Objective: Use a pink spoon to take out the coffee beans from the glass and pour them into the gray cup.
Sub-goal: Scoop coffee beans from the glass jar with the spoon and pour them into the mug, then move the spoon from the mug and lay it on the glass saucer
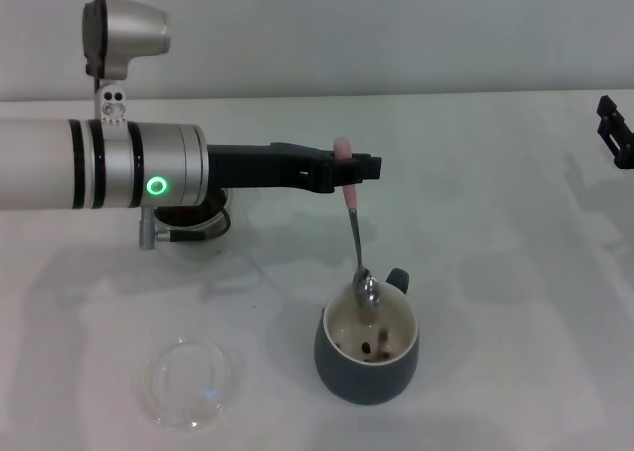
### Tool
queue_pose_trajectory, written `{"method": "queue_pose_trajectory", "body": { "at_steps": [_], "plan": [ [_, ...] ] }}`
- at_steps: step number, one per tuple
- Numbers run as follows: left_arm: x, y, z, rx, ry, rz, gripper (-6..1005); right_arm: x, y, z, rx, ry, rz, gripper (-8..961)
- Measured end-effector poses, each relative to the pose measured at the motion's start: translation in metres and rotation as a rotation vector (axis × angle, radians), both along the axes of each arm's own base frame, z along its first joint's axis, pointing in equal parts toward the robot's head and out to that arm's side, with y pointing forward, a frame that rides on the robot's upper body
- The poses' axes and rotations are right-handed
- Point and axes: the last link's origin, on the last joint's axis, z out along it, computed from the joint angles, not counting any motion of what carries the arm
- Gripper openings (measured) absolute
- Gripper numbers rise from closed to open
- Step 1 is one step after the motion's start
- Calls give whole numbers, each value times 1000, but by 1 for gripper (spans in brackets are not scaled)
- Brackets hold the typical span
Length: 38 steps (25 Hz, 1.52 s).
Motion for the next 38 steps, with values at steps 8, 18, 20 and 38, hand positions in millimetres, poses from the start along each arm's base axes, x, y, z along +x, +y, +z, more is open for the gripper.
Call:
{"method": "queue_pose_trajectory", "body": {
  "at_steps": [8,18,20,38],
  "plan": [
    [-7,-3,13,47,-71,24,134,1,-1,0,0,-1,-3,552],
    [-107,-47,79,242,-478,405,132,0,2,0,-2,-4,-5,552],
    [-142,-75,85,275,-537,519,133,2,3,1,-1,-6,-21,552],
    [-213,-138,69,364,-457,704,138,-6,23,4,12,-56,-36,552]
  ]
}}
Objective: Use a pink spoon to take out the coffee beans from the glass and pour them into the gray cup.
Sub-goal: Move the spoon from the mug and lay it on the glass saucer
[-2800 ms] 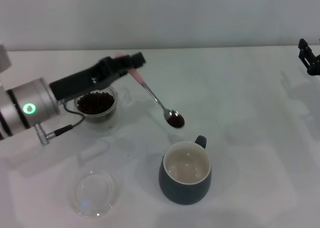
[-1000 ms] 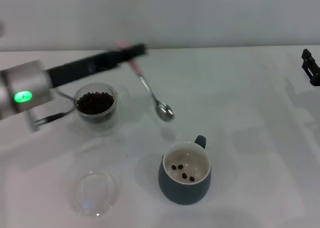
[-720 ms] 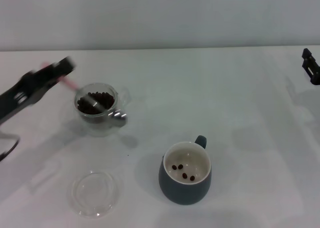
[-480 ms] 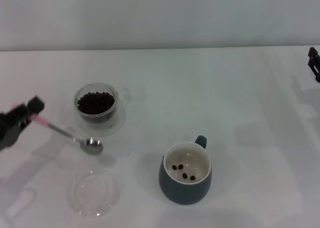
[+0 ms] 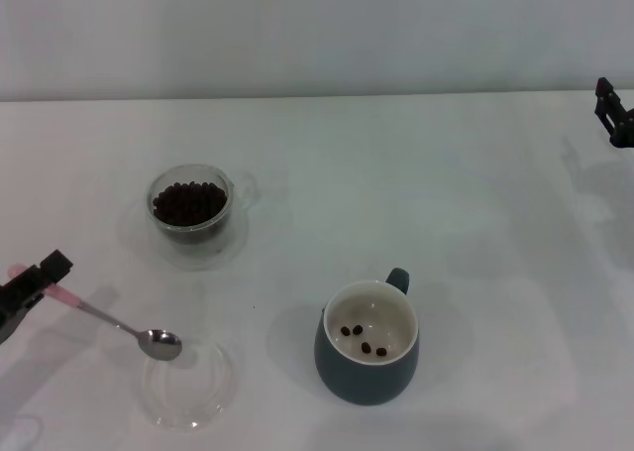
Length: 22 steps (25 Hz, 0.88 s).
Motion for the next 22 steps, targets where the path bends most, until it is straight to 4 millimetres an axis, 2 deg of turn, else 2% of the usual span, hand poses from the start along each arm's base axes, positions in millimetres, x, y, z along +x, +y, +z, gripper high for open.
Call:
{"method": "queue_pose_trajectory", "body": {
  "at_steps": [7,22],
  "plan": [
    [-7,2,-13,-27,61,46,140,-2,3,0,-2,-1,4,552],
    [2,12,-41,-125,168,-11,145,-7,9,0,-4,-4,11,551]
  ]
}}
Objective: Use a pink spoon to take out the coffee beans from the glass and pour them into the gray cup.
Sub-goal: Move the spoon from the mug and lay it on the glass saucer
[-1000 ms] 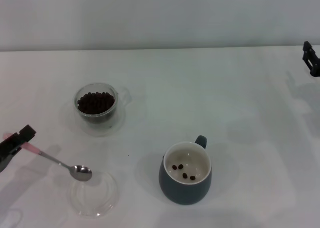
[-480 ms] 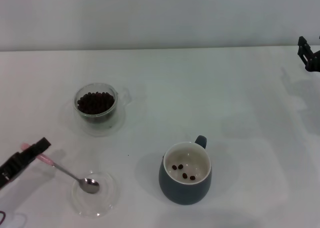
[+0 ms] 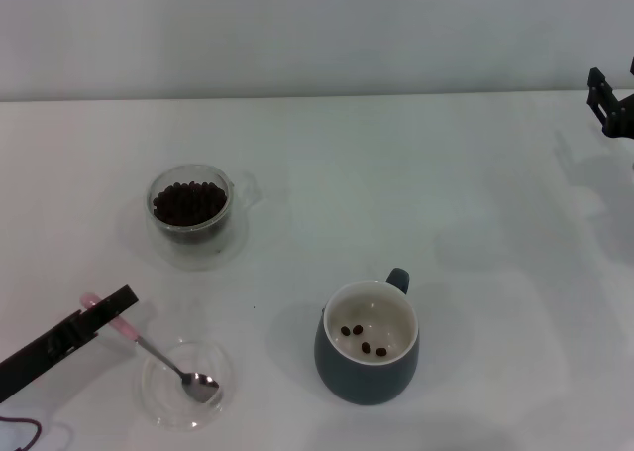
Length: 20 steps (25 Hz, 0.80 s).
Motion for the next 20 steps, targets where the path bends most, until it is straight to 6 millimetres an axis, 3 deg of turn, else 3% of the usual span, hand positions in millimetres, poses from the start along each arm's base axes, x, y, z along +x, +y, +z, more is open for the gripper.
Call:
{"method": "queue_pose_trajectory", "body": {
  "at_steps": [7,20],
  "plan": [
    [5,4,-7,16,53,-58,147,1,-1,0,0,0,-2,551],
    [-14,1,11,183,148,-41,614,3,-3,0,0,0,-9,551]
  ]
}}
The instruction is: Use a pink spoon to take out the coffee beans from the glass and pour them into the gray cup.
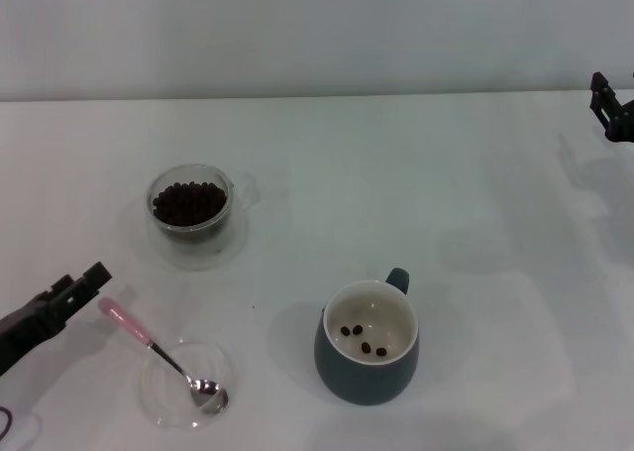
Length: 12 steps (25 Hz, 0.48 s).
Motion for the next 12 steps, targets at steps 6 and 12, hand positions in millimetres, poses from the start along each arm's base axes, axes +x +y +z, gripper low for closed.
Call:
{"method": "queue_pose_trajectory", "body": {
  "at_steps": [6,12],
  "plan": [
    [-16,-2,16,124,83,34,743,3,-2,0,3,6,-11,551],
    [-28,-9,30,343,279,18,876,11,-9,6,36,20,-37,551]
  ]
}}
